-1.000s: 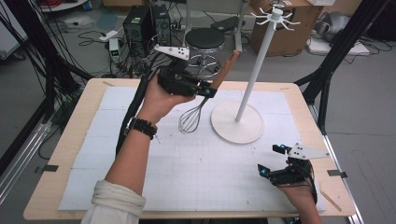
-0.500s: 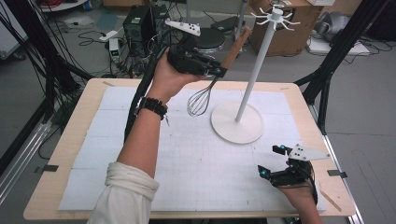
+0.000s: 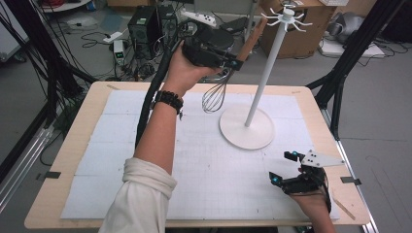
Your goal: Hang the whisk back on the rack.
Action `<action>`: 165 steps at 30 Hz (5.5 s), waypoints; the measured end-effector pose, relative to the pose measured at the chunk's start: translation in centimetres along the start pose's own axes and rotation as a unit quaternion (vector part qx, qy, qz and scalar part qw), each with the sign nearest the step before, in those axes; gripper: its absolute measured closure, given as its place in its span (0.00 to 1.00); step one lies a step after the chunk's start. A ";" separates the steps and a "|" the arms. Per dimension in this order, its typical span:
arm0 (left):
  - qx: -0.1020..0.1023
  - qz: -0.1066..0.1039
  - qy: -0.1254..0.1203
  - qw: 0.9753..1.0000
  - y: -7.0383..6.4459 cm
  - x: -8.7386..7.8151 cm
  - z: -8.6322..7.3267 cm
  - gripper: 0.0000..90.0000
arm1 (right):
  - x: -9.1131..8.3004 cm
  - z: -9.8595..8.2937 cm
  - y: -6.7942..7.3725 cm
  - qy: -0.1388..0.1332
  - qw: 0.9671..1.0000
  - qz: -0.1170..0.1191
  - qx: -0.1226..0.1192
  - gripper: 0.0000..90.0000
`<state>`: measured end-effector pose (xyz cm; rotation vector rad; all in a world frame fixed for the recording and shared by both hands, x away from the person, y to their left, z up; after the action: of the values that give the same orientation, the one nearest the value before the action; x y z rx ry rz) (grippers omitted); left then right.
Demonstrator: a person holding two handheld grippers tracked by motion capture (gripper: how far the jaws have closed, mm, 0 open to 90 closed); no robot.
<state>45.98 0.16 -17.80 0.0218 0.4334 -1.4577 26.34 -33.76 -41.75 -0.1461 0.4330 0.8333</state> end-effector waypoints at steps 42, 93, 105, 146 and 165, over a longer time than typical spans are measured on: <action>-0.037 0.015 0.022 0.999 1.4 4.3 0.5 0.66 | -0.1 0.1 0.2 -0.002 1.000 0.003 -0.005 0.00; -0.013 0.075 0.033 0.997 -3.0 -6.3 -11.1 0.11 | 1.5 1.2 0.5 -0.001 1.000 0.012 -0.018 0.00; -0.009 0.084 0.070 0.994 -4.3 -7.8 -13.0 0.02 | 1.5 1.1 0.5 0.002 1.000 0.010 -0.017 0.00; -0.040 0.135 0.022 0.990 -7.9 -11.3 -27.6 0.02 | 2.0 0.8 0.7 0.016 1.000 0.005 -0.018 0.00; -0.047 0.142 0.028 0.988 -8.4 -10.8 -30.6 0.02 | 2.1 0.6 0.7 0.020 1.000 0.002 -0.018 0.00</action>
<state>29.02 17.73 -40.79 0.0476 0.5226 -1.1575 27.23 -31.71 -42.11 -0.1952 0.4559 0.8432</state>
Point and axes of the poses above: each handheld gripper's, and its own axes: x roughly forward along the jaws, z roughly out of its top, y roughly to its left, the point moved 1 cm from there along x, roughly forward along the jaws, and after that the axes turned 3 degrees about -x, right-handed, at the moved point
